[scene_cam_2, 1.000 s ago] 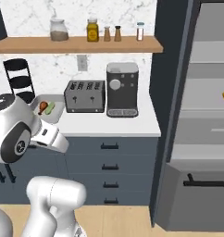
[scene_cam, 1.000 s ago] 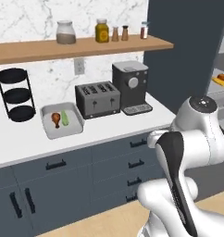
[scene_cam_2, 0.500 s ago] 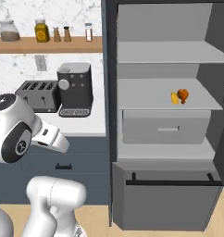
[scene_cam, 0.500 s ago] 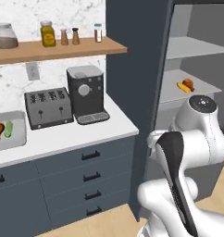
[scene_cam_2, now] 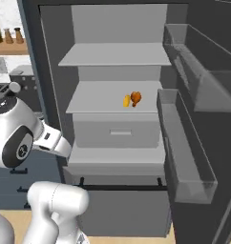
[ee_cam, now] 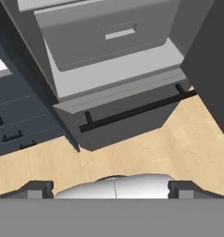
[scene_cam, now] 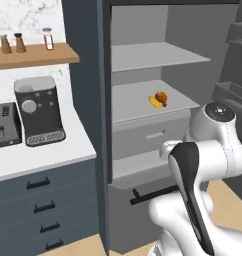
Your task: Place one corn and one chicken drumstick in each tupperware on the nearby counter, to pack two identical lunches.
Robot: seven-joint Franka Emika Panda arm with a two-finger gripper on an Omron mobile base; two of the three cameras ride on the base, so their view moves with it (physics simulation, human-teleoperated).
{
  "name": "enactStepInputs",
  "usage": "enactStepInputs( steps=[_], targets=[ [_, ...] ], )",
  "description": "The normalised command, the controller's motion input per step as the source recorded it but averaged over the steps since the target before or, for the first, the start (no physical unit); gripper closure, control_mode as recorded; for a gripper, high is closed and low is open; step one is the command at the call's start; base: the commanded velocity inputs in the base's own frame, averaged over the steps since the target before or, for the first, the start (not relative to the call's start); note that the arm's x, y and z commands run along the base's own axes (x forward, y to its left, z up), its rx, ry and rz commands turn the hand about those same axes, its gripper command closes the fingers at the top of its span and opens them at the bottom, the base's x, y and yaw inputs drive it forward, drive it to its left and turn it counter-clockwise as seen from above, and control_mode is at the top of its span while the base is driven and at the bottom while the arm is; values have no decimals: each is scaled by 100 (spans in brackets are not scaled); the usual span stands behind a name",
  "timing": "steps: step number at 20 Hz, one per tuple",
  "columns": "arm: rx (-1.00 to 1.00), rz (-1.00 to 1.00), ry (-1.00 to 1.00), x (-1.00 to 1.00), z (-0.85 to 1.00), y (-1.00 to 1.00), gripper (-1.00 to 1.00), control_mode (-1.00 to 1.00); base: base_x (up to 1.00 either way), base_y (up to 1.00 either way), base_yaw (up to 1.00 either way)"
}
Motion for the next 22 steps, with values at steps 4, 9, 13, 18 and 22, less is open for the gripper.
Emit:
enactStepInputs(
  steps=[4, 9, 13, 18, 22],
  targets=[
    [0, 0, 0, 0, 0, 0, -100, 100, 18, -49, 7],
    [0, 0, 0, 0, 0, 0, -100, 100, 23, -31, 14],
    [0, 0, 0, 0, 0, 0, -100, 100, 52, -55, 10],
    [0, 0, 0, 0, 0, 0, -100, 100, 66, -14, 2],
    [0, 0, 0, 0, 0, 0, -100, 100, 52, 16, 0]
  ],
)
